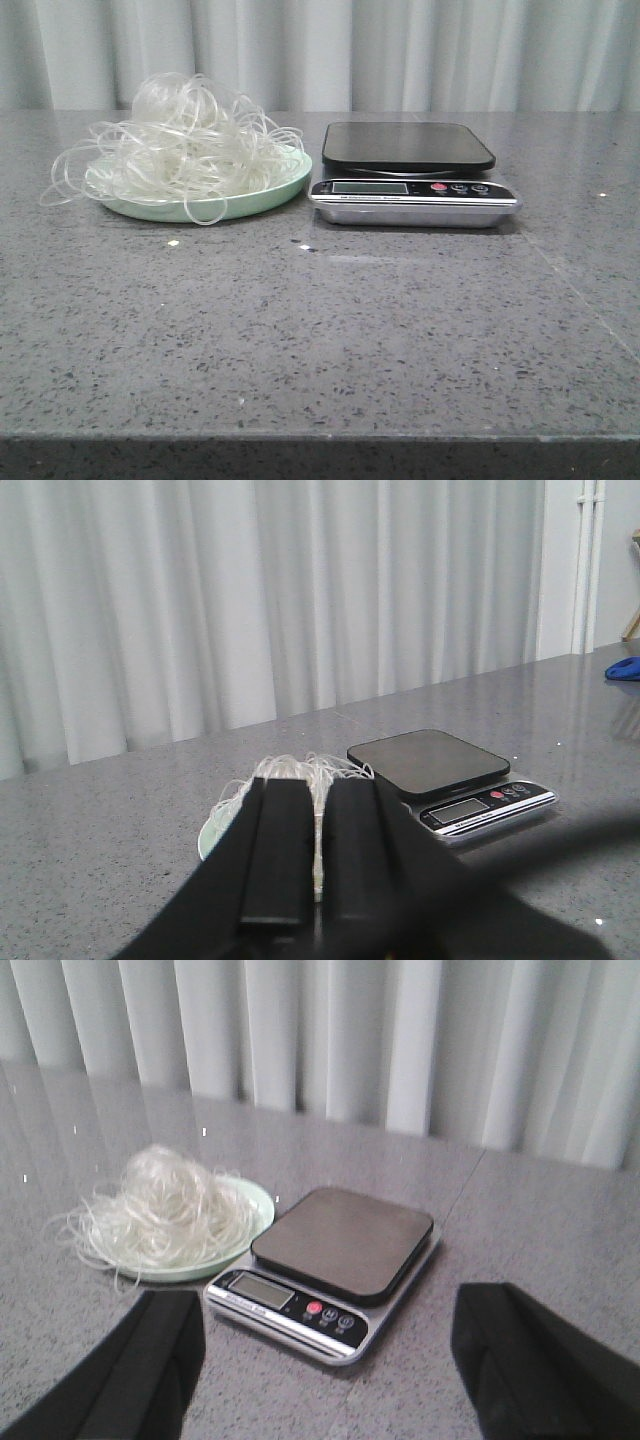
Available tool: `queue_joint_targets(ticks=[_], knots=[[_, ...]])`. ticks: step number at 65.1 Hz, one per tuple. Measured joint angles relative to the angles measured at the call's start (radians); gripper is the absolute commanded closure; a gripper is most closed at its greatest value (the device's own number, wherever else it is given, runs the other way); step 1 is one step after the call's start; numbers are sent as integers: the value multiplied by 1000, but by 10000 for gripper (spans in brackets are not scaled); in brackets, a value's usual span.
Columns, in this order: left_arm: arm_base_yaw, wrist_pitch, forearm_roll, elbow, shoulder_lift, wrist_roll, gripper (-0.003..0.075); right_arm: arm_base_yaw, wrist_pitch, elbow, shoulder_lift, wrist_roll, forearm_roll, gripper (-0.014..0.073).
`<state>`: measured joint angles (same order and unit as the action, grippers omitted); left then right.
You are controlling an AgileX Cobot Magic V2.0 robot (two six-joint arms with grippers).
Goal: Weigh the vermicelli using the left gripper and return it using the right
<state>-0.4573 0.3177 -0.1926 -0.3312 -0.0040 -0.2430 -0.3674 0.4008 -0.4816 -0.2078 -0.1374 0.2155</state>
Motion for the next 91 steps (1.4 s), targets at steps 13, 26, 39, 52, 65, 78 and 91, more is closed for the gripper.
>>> queue_joint_targets(ticks=[13, 26, 39, 52, 65, 78, 91], knots=[[0, 0, 0, 0, 0, 0, 574, 0, -55, 128, 155, 0, -6, -12], [0, 0, 0, 0, 0, 0, 574, 0, -64, 150, 165, 0, -13, 232], [0, 4, 0, 0, 0, 0, 574, 0, -71, 151, 166, 0, -15, 430], [0, 5, 0, 0, 0, 0, 574, 0, -71, 151, 166, 0, -15, 428], [0, 5, 0, 0, 0, 0, 574, 0, -71, 151, 166, 0, -15, 428], [0, 5, 0, 0, 0, 0, 574, 0, -71, 151, 166, 0, -15, 428], [24, -9, 4, 26, 0, 0, 574, 0, -71, 151, 166, 0, -15, 428]])
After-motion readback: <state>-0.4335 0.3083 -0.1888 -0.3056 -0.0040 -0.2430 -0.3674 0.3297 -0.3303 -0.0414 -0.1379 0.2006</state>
